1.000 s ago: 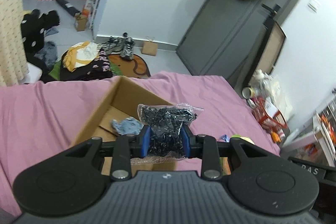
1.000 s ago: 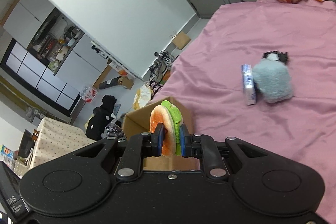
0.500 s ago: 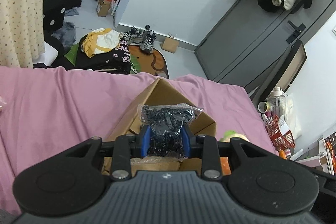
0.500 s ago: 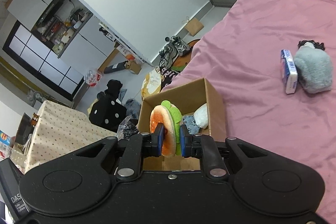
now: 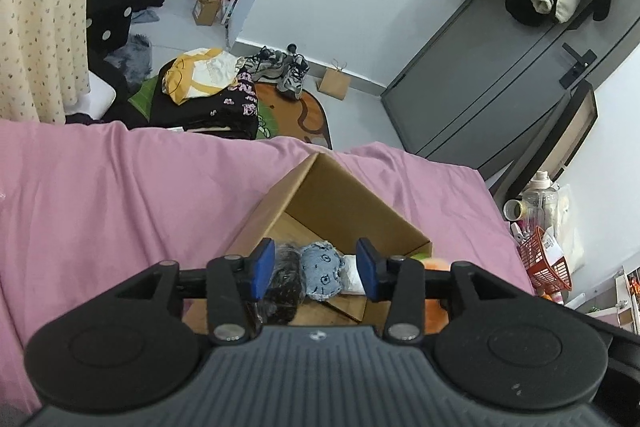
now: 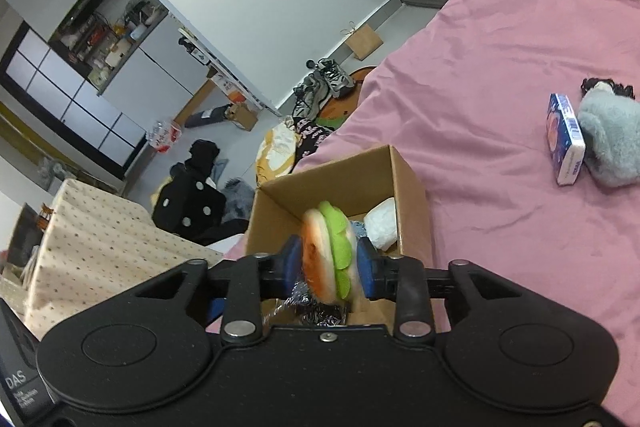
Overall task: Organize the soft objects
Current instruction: 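Open the left tool over the box while the right tool drops the burger toy inside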
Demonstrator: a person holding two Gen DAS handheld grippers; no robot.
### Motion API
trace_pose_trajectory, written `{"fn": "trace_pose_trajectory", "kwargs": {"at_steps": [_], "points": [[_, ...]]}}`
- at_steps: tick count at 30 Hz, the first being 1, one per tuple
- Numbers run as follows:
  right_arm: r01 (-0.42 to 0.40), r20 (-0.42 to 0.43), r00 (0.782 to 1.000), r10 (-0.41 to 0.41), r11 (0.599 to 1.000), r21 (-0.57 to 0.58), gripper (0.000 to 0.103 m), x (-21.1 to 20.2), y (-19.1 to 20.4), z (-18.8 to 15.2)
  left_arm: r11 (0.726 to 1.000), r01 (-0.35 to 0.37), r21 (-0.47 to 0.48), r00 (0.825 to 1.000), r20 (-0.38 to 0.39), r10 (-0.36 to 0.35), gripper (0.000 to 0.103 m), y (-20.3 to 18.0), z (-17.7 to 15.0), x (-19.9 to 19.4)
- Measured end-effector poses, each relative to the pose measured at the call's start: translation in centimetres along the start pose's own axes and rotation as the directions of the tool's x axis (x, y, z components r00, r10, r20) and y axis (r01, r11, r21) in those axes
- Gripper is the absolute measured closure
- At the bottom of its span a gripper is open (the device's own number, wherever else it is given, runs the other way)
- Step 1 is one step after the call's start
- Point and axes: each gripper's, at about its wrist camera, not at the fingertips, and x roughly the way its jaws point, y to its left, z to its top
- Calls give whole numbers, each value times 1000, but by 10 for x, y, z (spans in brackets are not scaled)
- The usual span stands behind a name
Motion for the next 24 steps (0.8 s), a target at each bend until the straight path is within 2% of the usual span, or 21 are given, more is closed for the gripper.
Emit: {"fn": "trace_pose_trajectory", "kwargs": {"at_steps": [1, 4, 7, 10, 11, 12, 13, 17, 21, 24], "points": [[-8, -2, 1000, 8, 1000, 7, 69, -1, -1, 1, 1000, -3, -3, 1000, -3, 3, 61, 0, 1, 1], [4, 3, 1000, -4, 1000, 12, 58, -5, -5, 3, 1000, -13, 4, 1000, -2, 13, 54, -3, 2, 1], [18, 19, 1000, -18, 1000, 2, 53, -12, -8, 4, 999, -34, 6, 999, -1, 34, 41, -7, 3, 1], [28, 21, 999, -27, 999, -21, 42, -20, -9, 6, 999, -50, 16, 999, 10, 50, 29, -11, 1, -2], [38, 26, 999, -37, 999, -30, 34, -23, -10, 6, 998, -59, 20, 998, 10, 58, 26, -13, 0, -2], [48, 32, 998, -46, 998, -37, 26, -26, -10, 7, 997, -68, 23, 998, 6, 68, 24, -15, -1, -3], [59, 39, 998, -58, 997, -45, 24, -30, -12, 7, 997, -77, 25, 997, -1, 77, 24, -16, -1, -3], [91, 36, 995, -89, 994, -60, 21, -43, -24, 12, 995, -92, 44, 996, -5, 92, 24, -26, -3, -7], [107, 43, 994, -104, 992, -68, 12, -58, -39, 17, 990, -108, 92, 994, 22, 106, 17, -41, -9, -12], [120, 33, 992, -118, 990, -80, 9, -66, -50, 23, 983, -128, 134, 992, 35, 124, 16, -56, -18, -13]]}}
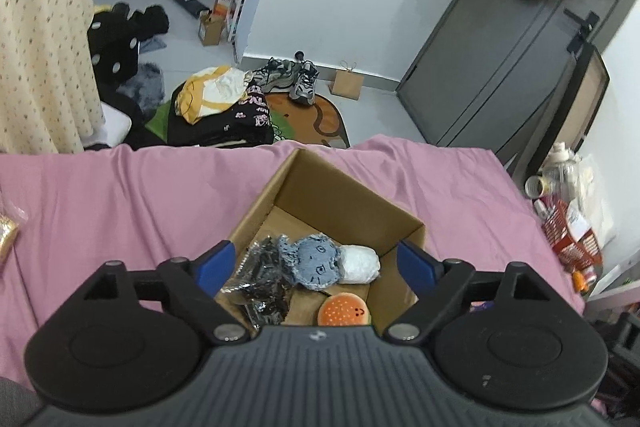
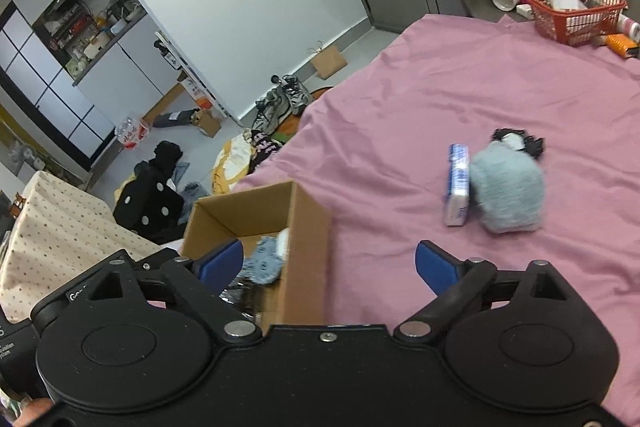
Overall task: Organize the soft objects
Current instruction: 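Open the left tool over the box while the right tool drops the burger toy inside, then reach both tools to the grey fluffy plush and close on it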
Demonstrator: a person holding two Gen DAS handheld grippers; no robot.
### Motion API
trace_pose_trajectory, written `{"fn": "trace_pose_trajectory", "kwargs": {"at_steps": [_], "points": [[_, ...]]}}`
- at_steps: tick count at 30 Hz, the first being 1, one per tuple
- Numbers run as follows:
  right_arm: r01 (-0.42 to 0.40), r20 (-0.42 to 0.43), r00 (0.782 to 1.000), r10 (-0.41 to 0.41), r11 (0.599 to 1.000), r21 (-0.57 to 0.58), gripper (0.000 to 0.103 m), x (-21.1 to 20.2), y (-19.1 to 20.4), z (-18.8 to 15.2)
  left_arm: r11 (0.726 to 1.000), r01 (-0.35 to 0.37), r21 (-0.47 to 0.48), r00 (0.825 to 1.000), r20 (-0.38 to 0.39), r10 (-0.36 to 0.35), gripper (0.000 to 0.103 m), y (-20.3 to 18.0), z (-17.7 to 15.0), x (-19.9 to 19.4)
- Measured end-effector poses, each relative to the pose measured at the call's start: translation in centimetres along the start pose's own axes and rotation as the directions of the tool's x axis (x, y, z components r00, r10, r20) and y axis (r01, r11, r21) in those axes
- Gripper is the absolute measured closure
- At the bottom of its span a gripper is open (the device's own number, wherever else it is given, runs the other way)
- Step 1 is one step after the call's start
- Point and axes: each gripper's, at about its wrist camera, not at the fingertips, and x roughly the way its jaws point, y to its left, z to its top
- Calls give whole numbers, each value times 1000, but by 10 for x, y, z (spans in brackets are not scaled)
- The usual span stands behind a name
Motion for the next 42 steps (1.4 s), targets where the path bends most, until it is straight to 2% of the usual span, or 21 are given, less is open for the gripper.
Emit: {"fn": "trace_pose_trajectory", "kwargs": {"at_steps": [9, 16, 20, 24, 30, 35, 37, 42], "points": [[23, 26, 999, -25, 998, 60, 8, -18, -46, 13, 994, -12, 105, 1000, 14, 10, 16, -37, -15, -5], [-12, 120, 993, -5, 990, 141, 10, -20, -87, 8, 986, 3, 169, 999, 38, -10, 16, -66, -27, -10], [-24, 162, 987, -11, 977, 210, 26, -15, -117, 3, 981, 41, 189, 999, 21, -46, 16, -84, -33, -7], [-19, 151, 988, -28, 954, 298, 45, -5, -147, 0, 975, 58, 215, 998, 2, -60, 16, -105, -41, -2], [-46, 145, 989, -9, 928, 369, 66, 7, -176, 1, 959, 91, 270, 996, -1, -94, 16, -144, -53, 6], [-33, 128, 992, -20, 917, 397, 75, 21, -193, -1, 948, 95, 303, 995, -8, -97, 19, -175, -64, 20], [-27, 122, 992, -26, 911, 411, 75, 28, -200, 0, 945, 98, 311, 995, -9, -100, 20, -185, -69, 25], [18, 93, 994, -63, 908, 419, 76, 47, -211, 1, 940, 96, 329, 995, -24, -93, 33, -208, -79, 44]]}}
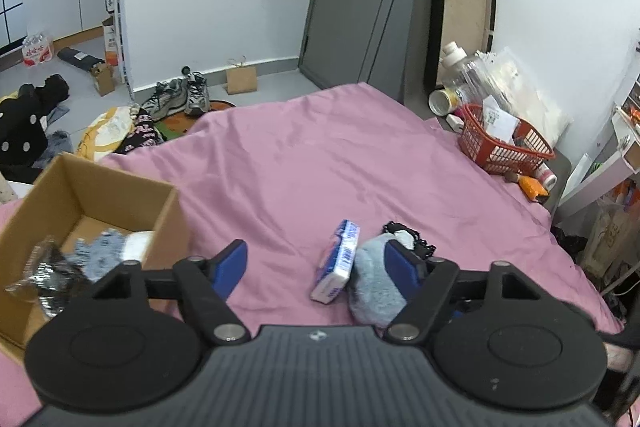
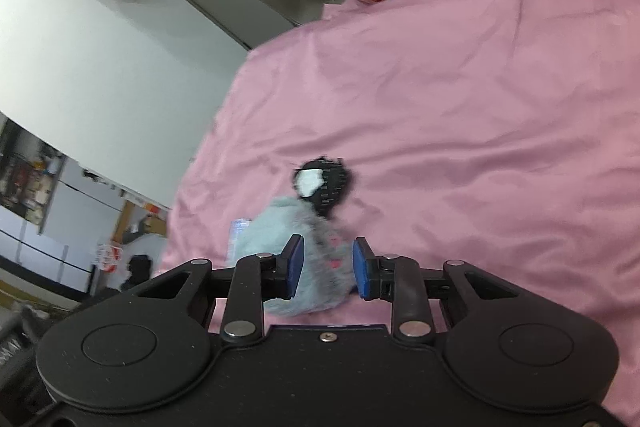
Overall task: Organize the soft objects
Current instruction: 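Reach both tools to the grey fluffy plush and close on it, then carry the grey fluffy plush with both tools over the cardboard box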
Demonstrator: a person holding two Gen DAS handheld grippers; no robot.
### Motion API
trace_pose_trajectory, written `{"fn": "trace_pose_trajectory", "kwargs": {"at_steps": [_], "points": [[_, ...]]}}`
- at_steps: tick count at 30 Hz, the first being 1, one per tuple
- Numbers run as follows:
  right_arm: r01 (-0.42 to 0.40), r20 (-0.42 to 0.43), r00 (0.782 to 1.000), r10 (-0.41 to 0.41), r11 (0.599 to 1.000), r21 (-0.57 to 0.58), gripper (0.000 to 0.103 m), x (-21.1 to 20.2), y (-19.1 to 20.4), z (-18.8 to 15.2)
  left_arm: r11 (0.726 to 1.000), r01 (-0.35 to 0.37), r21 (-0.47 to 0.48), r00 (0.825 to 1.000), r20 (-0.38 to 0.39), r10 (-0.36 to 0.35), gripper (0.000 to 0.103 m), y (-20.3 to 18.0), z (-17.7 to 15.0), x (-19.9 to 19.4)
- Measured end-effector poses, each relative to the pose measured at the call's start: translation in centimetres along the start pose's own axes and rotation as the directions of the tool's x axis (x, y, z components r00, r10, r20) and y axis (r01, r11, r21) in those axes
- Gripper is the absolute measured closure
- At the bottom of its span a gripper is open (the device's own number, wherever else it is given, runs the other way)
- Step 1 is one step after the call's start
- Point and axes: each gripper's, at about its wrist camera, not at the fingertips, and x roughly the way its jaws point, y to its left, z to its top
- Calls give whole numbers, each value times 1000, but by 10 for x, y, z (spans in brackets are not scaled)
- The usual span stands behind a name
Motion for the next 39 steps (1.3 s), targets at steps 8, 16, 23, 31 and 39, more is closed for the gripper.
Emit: {"fn": "trace_pose_trajectory", "kwargs": {"at_steps": [8, 16, 23, 31, 39], "points": [[-18, -91, 996, 20, 1000, 24, 73, 30, -8, -4, 1000, 26, 9, 998, -54, -26, 59, -21, 0, 34], [-114, -135, 983, 121, 992, 56, 64, 42, -3, -8, 999, 33, 16, 997, -65, -32, 66, -21, 4, 53], [-182, -176, 966, 187, 982, 50, 62, 51, 8, -15, 999, 38, 4, 993, -111, -37, 66, -9, 5, 71], [-221, -169, 958, 230, 973, 72, 88, 53, 10, -17, 996, 81, -45, 983, -163, -88, 66, 6, -1, 85], [-268, -166, 949, 267, 963, 16, 96, 46, 27, -16, 993, 99, -69, 981, -161, -110, 67, 20, -1, 75]]}}
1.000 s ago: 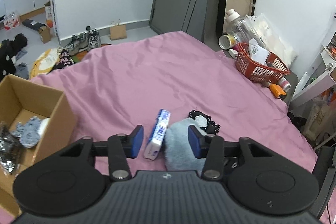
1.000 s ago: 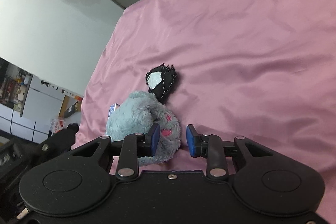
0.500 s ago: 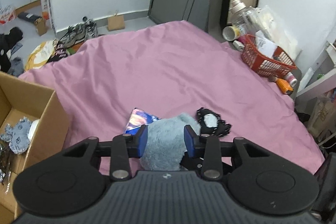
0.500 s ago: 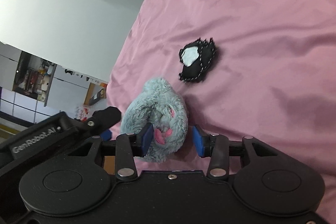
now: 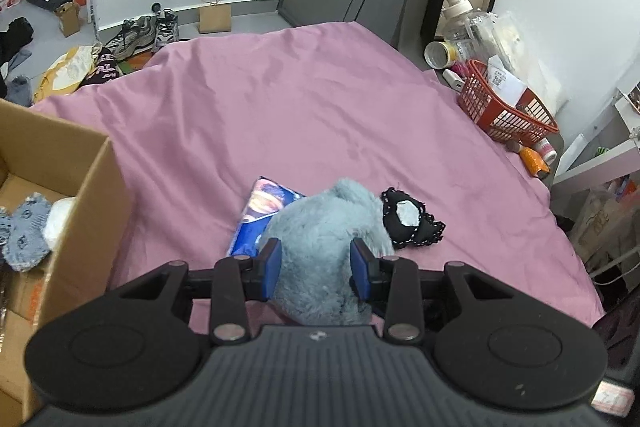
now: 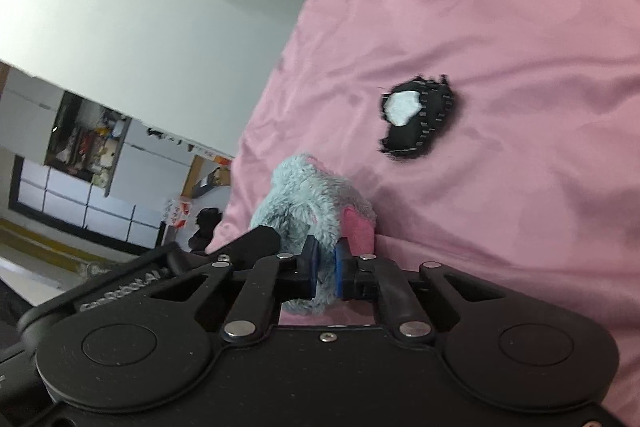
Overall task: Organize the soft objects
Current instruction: 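Carry the grey fluffy plush with both tools over the cardboard box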
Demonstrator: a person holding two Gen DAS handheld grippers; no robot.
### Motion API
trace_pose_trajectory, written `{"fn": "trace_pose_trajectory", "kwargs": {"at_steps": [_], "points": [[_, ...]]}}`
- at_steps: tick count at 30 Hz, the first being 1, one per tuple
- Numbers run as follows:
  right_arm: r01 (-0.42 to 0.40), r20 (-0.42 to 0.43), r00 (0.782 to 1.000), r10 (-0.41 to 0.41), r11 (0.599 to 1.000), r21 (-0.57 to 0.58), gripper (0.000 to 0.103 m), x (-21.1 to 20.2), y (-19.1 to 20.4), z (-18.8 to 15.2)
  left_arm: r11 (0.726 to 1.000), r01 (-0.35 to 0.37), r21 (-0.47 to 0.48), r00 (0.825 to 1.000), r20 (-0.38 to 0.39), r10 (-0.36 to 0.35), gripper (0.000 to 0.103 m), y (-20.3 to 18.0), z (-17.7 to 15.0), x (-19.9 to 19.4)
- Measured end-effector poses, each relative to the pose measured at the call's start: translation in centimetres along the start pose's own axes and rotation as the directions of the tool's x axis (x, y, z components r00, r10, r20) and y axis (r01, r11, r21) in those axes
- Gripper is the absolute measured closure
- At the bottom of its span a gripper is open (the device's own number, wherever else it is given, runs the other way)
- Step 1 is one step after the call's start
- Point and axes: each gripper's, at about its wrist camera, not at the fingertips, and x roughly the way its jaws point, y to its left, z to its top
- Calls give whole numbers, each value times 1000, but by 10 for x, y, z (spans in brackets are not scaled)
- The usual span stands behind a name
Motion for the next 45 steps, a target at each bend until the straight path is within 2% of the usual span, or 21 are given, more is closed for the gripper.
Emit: {"fn": "trace_pose_trajectory", "kwargs": {"at_steps": [2, 6, 17, 25, 33, 45], "points": [[-17, -1, 1000, 17, 1000, -26, 98, -3, 6, -1, 1000, -4, -6, 1000, 3, 4, 67, 5, 0, -6], [-46, -4, 999, 45, 996, -79, 98, -8, 20, -5, 999, -17, -27, 1000, 21, 18, 83, 18, 0, -20], [-156, -9, 988, 157, 977, -142, 98, -22, 62, -20, 999, 0, -48, 994, 105, 5, 86, 44, 6, -84], [-222, -34, 975, 220, 954, -200, 98, -22, 99, -38, 998, -16, -66, 987, 161, 26, 86, 70, 7, -128], [-231, -77, 973, 218, 930, -286, 98, -18, 134, -64, 993, -47, -104, 981, 180, 65, 86, 97, 2, -156], [-220, -167, 972, 167, 899, -379, 98, -4, 169, -104, 980, -69, -185, 985, 143, 96, 85, 150, -13, -174]]}}
